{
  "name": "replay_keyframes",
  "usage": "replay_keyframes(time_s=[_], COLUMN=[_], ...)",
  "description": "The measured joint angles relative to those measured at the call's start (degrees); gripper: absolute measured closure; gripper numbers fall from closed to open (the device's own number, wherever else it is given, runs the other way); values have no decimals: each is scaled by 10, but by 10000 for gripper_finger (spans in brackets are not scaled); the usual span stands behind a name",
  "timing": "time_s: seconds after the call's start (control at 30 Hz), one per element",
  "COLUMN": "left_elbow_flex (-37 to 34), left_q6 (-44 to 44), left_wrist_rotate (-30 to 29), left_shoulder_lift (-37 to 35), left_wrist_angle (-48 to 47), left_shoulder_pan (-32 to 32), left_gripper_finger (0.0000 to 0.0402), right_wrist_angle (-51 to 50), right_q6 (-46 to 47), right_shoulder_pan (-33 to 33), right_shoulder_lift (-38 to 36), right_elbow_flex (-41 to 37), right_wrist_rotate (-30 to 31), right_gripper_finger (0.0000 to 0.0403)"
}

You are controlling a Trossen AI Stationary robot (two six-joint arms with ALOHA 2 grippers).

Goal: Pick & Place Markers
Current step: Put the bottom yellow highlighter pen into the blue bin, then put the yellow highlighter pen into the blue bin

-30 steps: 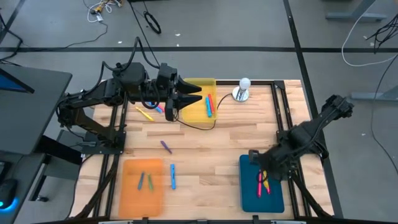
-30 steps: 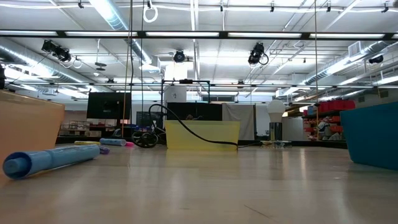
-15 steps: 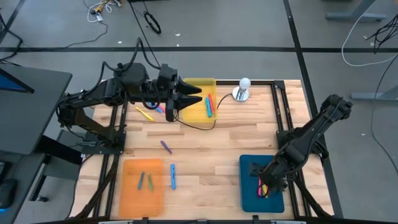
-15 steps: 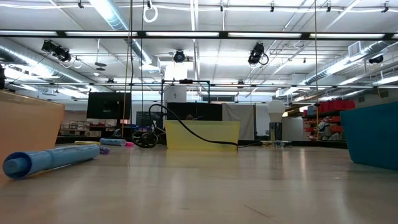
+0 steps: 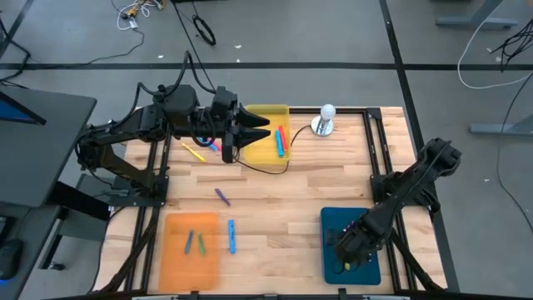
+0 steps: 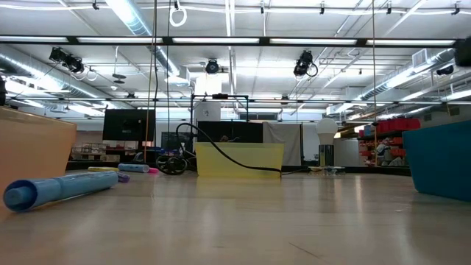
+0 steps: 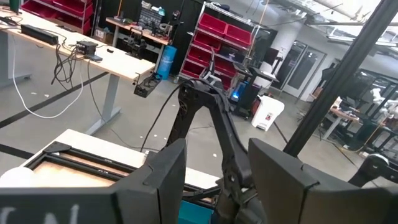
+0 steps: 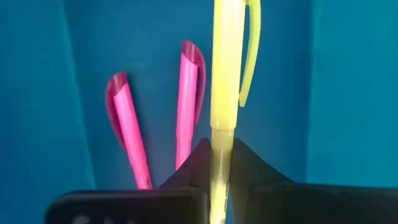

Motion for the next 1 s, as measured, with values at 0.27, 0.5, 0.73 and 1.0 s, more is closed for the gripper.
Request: replay_keyframes(time_s=[0.27,0.5,0.73,1.0], left_elbow_flex=[0,0,0,0], left_q6=[-1,-1,-1,0], left_wrist_rotate=[1,2,2,2], left_shoulder_lift=[0,0,0,0], left_wrist_angle=[-5,-16,-21,-21], left_shoulder_pan=[0,-1,-1,0], left_gripper_finger=[223,223,223,223], right_wrist_angle=[39,42,30,-7], right_q6=[17,61,102,160], right_shoulder_pan=[-4,-7,-7,-7], right_shoulder_lift=[27,27,26,-11], right_elbow_flex=[-27,-27,-27,-27], right_wrist_rotate=[32,23,13,19], right_gripper_finger=[362,309,275,257])
